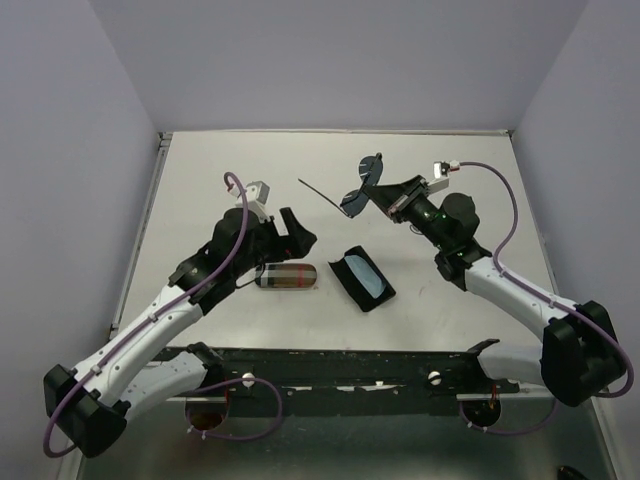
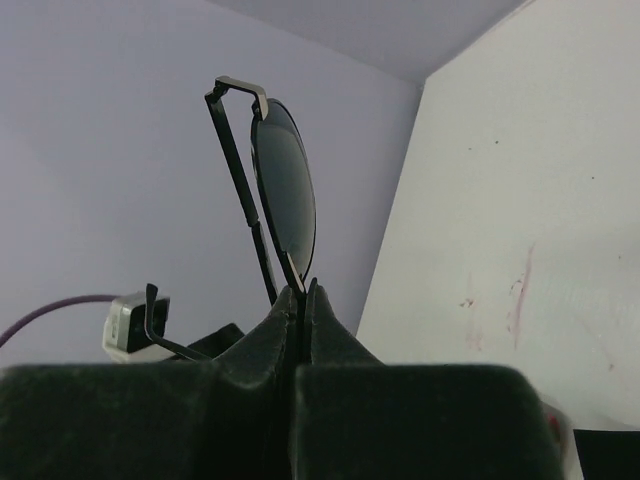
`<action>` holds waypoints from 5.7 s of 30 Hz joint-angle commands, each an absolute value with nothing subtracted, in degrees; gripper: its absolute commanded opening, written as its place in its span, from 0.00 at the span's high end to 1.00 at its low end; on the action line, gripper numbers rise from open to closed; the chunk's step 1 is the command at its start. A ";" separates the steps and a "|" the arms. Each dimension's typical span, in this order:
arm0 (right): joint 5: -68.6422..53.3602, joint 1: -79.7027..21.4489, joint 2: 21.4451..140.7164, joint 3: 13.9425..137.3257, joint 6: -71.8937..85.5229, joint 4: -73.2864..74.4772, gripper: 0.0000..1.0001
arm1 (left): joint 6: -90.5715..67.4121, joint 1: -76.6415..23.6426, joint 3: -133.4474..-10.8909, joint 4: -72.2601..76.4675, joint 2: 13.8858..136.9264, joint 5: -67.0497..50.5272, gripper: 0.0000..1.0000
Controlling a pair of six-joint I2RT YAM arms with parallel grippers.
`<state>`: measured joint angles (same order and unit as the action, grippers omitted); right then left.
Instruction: Organize the sunglasses
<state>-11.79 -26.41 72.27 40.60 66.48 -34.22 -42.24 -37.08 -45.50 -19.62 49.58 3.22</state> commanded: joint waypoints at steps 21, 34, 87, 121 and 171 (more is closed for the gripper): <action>-19.27 -26.54 65.04 37.87 49.50 -17.54 0.99 | -35.33 -37.97 -83.86 -30.68 90.36 -8.62 0.02; 3.90 -37.59 68.90 44.55 33.93 11.31 0.99 | -42.09 -37.88 -50.13 -19.86 63.65 -5.02 0.01; -4.39 -41.84 62.84 38.76 45.79 -1.93 0.99 | -44.65 -42.45 -47.46 -8.87 66.18 -12.22 0.49; -29.52 -24.79 72.25 24.61 71.55 -35.69 0.99 | -42.10 -45.61 -59.92 -14.49 74.07 -2.37 0.71; -31.20 -24.79 64.43 27.59 57.49 -20.58 0.72 | -40.78 -51.06 -77.08 -28.38 91.93 8.96 1.00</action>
<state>-30.13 -24.77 66.02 25.58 59.83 -23.64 -41.34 -51.05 -77.34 -26.00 92.40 4.47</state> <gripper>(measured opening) 0.199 0.033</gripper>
